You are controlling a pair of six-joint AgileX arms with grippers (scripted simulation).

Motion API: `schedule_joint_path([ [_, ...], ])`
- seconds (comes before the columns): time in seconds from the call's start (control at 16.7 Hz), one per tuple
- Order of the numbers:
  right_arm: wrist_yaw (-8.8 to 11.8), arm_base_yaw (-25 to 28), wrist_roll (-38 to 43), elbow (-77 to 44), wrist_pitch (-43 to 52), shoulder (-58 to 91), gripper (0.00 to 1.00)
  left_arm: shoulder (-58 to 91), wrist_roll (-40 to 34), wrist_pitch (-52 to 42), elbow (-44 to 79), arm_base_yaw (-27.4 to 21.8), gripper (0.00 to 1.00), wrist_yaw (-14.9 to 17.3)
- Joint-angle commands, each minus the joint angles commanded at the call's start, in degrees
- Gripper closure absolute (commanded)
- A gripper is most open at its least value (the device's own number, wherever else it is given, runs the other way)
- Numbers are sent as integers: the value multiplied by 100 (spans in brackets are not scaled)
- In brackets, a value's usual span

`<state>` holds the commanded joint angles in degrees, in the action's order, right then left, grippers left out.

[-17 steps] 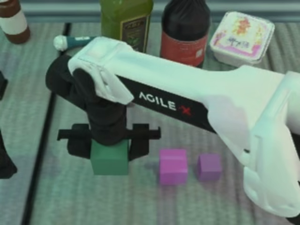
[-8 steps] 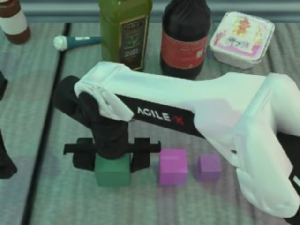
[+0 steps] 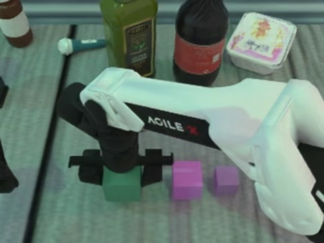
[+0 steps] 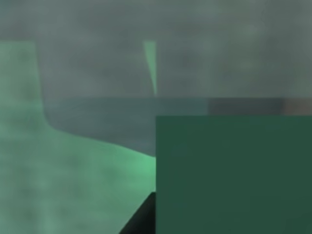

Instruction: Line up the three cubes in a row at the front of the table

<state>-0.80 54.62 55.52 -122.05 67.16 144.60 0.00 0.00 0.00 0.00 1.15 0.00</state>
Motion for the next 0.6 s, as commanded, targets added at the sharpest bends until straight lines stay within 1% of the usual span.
schedule_joint_path([
  [0.3, 0, 0, 0, 0, 0, 0, 2, 0, 0, 0, 0, 0, 0, 0],
  [0.36, 0, 0, 0, 0, 0, 0, 0, 0, 0, 0, 0, 0, 0, 0],
  [0.6, 0, 0, 0, 0, 0, 0, 0, 0, 0, 0, 0, 0, 0, 0],
])
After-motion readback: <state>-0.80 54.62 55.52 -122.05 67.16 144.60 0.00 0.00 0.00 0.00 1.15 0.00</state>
